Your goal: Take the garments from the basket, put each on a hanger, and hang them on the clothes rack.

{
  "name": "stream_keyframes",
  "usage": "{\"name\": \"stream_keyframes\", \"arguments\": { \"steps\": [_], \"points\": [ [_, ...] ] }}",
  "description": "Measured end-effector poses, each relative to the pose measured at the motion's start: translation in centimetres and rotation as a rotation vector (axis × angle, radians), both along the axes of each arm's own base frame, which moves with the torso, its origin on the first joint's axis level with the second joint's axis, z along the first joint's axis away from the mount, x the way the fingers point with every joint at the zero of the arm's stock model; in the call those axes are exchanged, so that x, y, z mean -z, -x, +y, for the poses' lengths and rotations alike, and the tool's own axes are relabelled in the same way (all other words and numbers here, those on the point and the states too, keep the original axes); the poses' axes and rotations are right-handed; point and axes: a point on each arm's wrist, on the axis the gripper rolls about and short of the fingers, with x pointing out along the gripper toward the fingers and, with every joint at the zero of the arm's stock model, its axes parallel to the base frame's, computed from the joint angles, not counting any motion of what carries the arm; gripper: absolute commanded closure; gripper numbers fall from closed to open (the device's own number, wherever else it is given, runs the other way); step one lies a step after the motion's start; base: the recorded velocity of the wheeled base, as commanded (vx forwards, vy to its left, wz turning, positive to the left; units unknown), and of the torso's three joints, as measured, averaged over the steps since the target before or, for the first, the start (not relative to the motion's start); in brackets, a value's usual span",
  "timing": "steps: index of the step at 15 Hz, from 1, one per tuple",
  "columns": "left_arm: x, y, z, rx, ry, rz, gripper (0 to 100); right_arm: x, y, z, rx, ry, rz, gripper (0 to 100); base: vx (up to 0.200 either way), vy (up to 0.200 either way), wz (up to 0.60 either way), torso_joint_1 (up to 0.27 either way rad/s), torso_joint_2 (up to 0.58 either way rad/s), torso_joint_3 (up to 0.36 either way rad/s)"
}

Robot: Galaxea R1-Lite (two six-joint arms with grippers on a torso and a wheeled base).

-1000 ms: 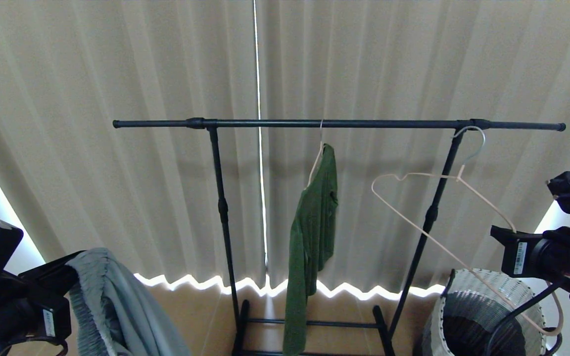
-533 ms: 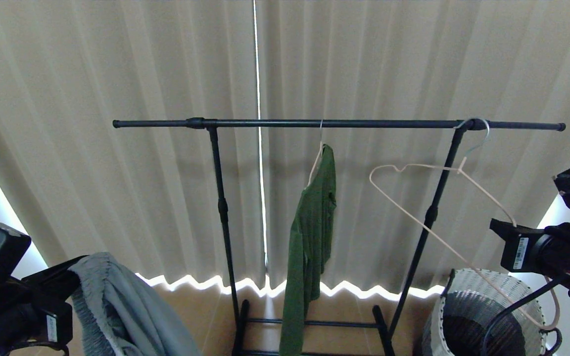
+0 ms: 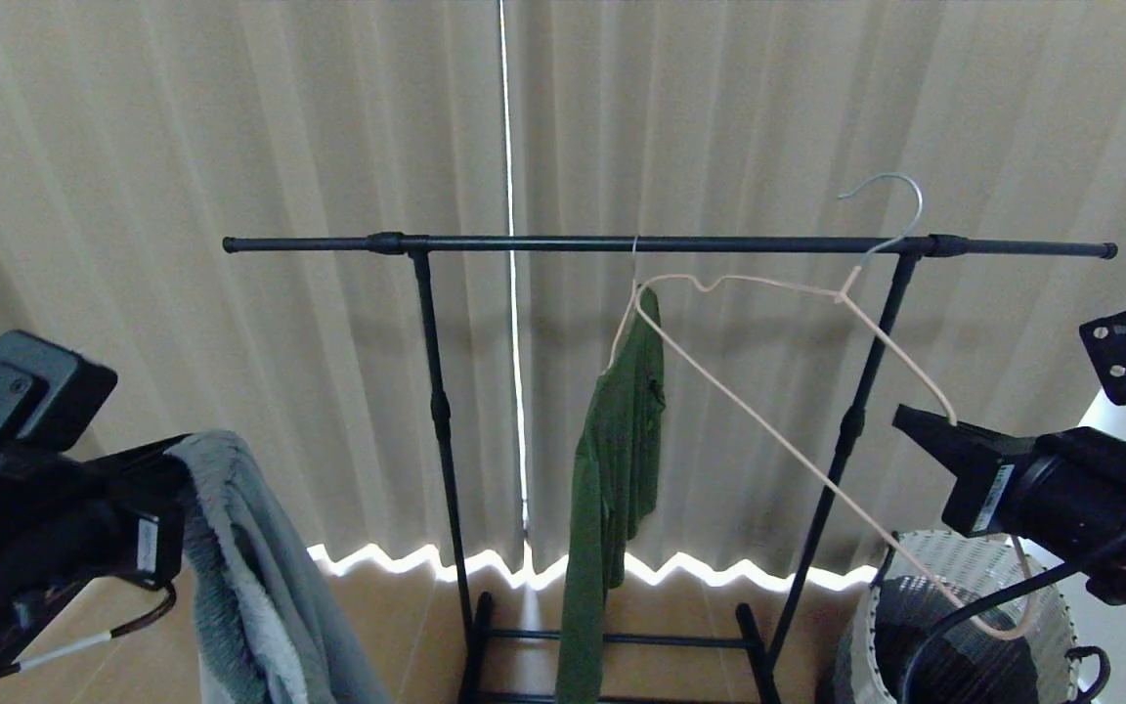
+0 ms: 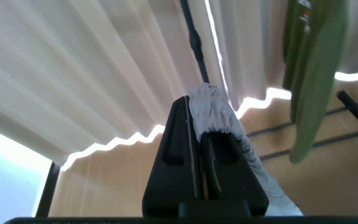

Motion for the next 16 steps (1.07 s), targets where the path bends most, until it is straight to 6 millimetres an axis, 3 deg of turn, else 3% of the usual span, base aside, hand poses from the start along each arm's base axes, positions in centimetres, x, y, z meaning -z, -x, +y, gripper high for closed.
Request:
{"name": "stream_keyframes", "arguments": {
  "steps": [4,9,12,16],
  "points": [
    [-2.2,-4.9,-2.4,-0.088,0.068,-0.019,100,0.2,1.0,2.1,-0.159,-0.031,0.018,100,0.000,0.000,0.00,0.000,0.00,0.000],
    [-2.8,-10.3,-6.2,-0.245,0.179,-0.038,100,1.0,3.1,5.7,-0.355,-0.055,0.077,100,0.000,0.000,0.00,0.000,0.00,0.000],
    [-2.1,-11.5,-6.9,-0.249,0.172,-0.018,100,1.4,3.9,7.2,-0.431,-0.047,0.102,100,0.000,0.000,0.00,0.000,0.00,0.000],
    [-1.5,-11.9,-7.3,-0.242,0.154,0.000,100,1.9,3.5,8.9,-0.461,-0.031,0.119,100,0.000,0.000,0.00,0.000,0.00,0.000]
  ]
}}
